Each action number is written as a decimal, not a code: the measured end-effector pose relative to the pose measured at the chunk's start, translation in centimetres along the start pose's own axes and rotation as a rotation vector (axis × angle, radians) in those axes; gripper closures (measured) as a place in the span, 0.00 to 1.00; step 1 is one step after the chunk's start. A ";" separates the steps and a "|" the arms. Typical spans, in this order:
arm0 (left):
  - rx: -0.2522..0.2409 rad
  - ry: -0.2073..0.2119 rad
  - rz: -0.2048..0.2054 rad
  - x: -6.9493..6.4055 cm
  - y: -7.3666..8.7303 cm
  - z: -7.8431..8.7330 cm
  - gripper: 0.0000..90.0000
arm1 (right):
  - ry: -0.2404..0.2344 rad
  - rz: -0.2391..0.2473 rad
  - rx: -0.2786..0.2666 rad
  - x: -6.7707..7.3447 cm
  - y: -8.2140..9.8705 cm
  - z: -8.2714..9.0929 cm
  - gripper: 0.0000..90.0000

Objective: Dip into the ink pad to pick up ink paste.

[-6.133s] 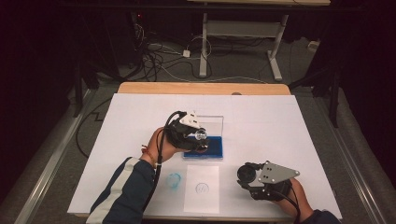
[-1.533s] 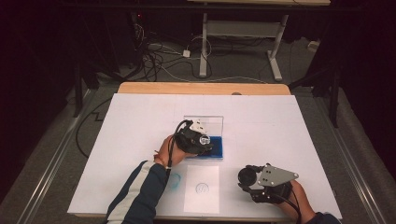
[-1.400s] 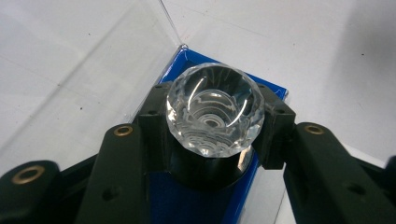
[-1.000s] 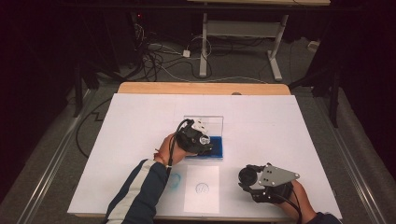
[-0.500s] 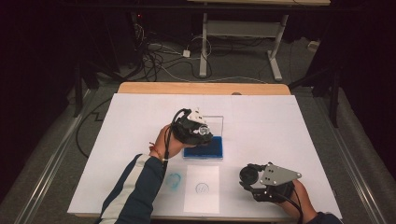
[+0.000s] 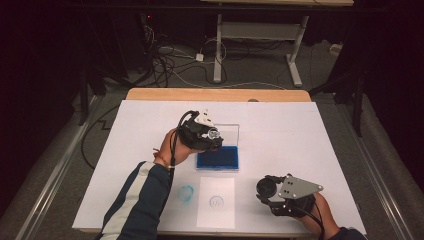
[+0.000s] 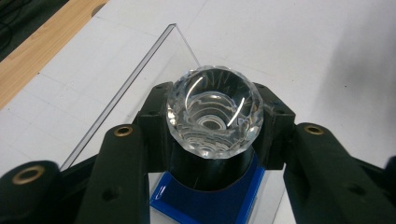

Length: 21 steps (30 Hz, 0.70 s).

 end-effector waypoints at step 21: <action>0.034 0.028 0.006 -0.2 1.0 -1.8 0.60 | -0.005 -0.004 -0.004 0.0 0.0 0.0 0.43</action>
Point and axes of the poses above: each handheld gripper's, and its own axes: z roughly backward along the jaws, y roughly out of its underside, x roughly to its left, the point moved 2 cm from there along -z, roughly forward along the jaws, and after that the axes turned 9 degrees about -y, right-handed, at the moved point
